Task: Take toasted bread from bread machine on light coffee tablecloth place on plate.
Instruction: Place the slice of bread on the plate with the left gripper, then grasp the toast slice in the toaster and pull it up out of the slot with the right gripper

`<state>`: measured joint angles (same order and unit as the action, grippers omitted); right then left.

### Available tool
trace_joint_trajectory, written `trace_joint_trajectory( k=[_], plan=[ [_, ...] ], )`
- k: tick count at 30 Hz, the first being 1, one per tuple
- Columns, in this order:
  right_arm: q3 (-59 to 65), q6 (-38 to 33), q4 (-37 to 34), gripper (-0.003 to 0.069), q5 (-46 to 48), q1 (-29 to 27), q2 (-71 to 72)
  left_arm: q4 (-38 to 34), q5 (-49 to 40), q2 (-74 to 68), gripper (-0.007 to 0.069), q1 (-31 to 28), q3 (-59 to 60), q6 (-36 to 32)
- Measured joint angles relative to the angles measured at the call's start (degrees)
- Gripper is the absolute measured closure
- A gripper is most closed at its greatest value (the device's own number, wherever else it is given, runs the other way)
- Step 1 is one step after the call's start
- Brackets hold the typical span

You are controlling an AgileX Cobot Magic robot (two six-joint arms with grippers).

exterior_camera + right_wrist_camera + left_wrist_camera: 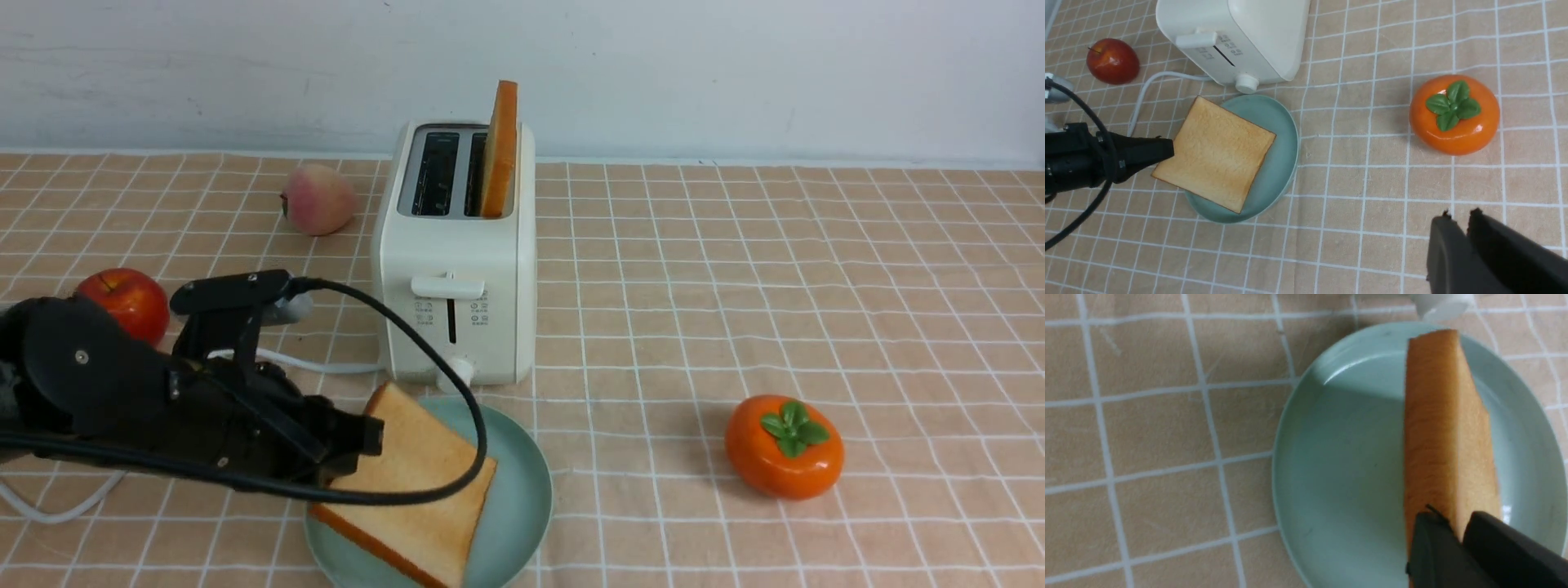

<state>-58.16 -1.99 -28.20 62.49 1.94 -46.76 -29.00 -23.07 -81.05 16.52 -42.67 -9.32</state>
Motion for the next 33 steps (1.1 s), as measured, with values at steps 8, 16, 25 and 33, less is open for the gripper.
trace_joint_trajectory(
  k=[8,16,25,33],
  plan=[
    [-6.01,-6.26,-8.36,0.058,2.47,0.02,-9.92,18.39,-5.96,7.31,0.0638,0.0,0.0,14.38],
    [-11.94,-7.82,-9.38,0.0579,0.51,8.07,-20.69,29.0,-15.69,22.35,0.0638,0.0,0.0,26.17],
    [-32.16,3.65,6.73,0.0481,-8.17,24.01,-42.79,32.9,-24.87,47.51,0.0638,0.0,0.0,31.96],
    [-55.48,7.64,12.44,0.0183,-12.18,25.72,-63.92,33.44,-32.18,59.8,0.0638,0.0,0.0,32.45]
  ],
)
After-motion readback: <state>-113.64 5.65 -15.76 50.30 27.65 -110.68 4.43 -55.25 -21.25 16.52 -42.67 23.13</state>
